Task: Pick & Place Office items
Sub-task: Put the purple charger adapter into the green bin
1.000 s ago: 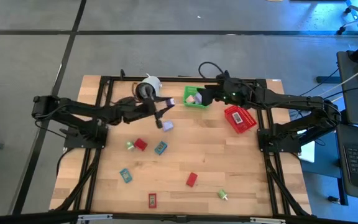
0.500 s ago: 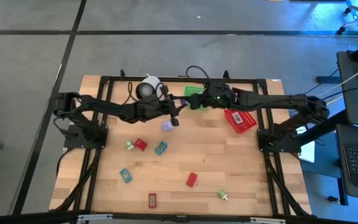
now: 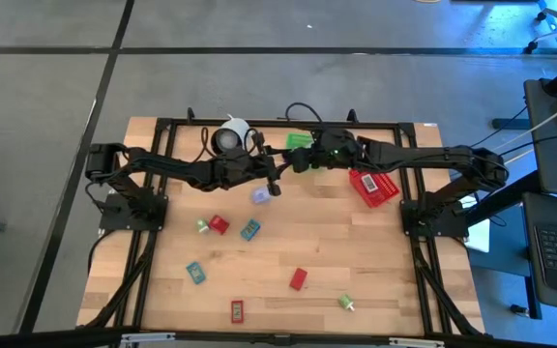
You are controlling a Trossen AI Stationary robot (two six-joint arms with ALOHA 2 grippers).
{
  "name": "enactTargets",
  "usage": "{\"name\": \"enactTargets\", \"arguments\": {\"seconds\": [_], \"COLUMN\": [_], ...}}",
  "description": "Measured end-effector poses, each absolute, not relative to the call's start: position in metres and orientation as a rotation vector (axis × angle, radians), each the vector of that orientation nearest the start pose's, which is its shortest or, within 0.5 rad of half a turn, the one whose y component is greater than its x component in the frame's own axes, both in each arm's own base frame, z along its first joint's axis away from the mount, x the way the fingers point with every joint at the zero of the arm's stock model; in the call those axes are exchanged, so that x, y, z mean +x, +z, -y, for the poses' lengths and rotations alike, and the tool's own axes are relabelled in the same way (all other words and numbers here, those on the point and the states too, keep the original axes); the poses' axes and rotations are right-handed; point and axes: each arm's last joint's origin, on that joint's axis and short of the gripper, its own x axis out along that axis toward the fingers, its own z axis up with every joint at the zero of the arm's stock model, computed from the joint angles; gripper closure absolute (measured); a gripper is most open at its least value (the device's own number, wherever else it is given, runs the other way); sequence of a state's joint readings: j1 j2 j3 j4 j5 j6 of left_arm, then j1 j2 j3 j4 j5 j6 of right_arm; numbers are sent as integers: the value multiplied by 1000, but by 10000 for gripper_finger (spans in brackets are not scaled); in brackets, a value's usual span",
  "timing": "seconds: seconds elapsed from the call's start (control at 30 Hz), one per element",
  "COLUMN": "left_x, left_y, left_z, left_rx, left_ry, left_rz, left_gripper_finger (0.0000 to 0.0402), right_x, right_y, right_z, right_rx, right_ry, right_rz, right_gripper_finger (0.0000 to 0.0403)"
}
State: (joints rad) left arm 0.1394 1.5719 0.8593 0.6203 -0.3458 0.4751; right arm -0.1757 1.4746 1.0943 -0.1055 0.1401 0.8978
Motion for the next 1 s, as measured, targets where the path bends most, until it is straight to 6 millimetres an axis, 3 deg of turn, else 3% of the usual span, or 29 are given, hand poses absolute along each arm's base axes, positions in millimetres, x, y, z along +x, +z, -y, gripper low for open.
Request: {"name": "enactTargets", "arguments": {"seconds": [0.3, 0.7, 1.0], "left_x": [335, 335, 333], "left_y": [244, 245, 237], "left_z": [-56, -48, -50], "left_rx": [476, 443, 263], "left_ry": [449, 537, 579], "left_rz": [-197, -199, -242], "left_gripper_finger": [263, 209, 181], "right_x": [325, 325, 317], "right_y": [286, 286, 278], "right_z": [59, 56, 75], "right_rx": [890, 862, 829], "right_ry": [-467, -461, -520], "right_rz": [-326, -341, -417], "right_gripper_finger": [273, 271, 271]}}
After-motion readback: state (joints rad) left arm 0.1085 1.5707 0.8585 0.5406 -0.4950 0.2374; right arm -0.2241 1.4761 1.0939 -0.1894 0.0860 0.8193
